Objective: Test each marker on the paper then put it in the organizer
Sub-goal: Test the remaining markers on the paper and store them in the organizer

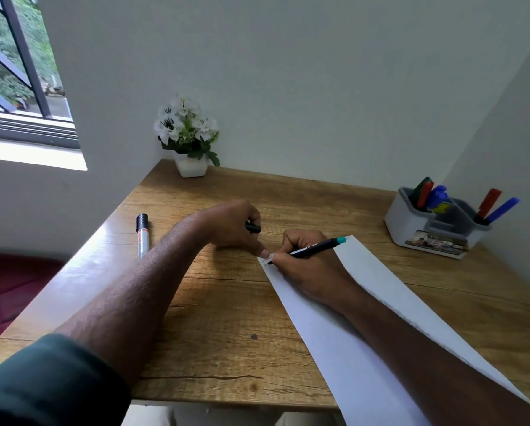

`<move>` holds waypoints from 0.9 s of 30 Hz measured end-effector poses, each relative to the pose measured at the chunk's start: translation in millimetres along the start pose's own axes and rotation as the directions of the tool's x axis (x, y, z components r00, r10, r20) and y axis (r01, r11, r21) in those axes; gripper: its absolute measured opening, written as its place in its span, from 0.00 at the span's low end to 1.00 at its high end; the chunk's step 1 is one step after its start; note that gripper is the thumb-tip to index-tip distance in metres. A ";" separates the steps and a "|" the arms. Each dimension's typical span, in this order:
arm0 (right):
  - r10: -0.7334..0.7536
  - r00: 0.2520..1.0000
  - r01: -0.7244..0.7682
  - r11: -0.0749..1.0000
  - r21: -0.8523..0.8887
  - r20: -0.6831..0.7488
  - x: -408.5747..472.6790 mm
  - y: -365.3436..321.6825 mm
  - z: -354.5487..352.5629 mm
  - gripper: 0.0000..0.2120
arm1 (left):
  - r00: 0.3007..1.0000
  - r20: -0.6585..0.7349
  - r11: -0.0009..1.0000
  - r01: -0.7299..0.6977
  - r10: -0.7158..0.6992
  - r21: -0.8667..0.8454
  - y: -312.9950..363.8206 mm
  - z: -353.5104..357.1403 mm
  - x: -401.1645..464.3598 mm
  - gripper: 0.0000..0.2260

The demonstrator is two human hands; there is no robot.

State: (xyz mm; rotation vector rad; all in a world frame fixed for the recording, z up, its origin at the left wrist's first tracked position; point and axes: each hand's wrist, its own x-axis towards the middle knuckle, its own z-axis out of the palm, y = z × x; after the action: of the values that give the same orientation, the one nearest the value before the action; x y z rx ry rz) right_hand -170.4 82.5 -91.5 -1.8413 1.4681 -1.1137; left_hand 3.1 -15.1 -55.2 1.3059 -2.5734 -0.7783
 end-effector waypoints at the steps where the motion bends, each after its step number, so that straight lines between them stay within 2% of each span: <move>1: -0.002 1.000 0.002 1.000 0.000 -0.002 -0.1 0.0 -0.3 0.15 | 1.000 0.001 1.000 -0.004 0.004 -0.002 0.2 0.1 -0.1 0.14; 10: -0.024 1.000 0.024 1.000 0.014 0.003 -0.4 -1.1 -1.5 0.16 | 1.000 0.003 1.000 -0.001 0.002 -0.011 0.8 0.4 -1.6 0.14; 27: 0.027 1.000 -0.026 0.999 0.029 -0.015 0.2 -2.5 -2.0 0.19 | 1.000 0.002 1.000 0.009 -0.009 0.005 0.1 0.8 -1.3 0.14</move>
State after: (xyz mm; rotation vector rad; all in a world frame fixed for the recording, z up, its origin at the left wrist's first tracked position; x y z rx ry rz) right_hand -170.8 83.2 -88.4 -1.7924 1.4732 -1.1333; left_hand 3.6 -13.7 -55.7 1.3203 -2.5736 -0.7758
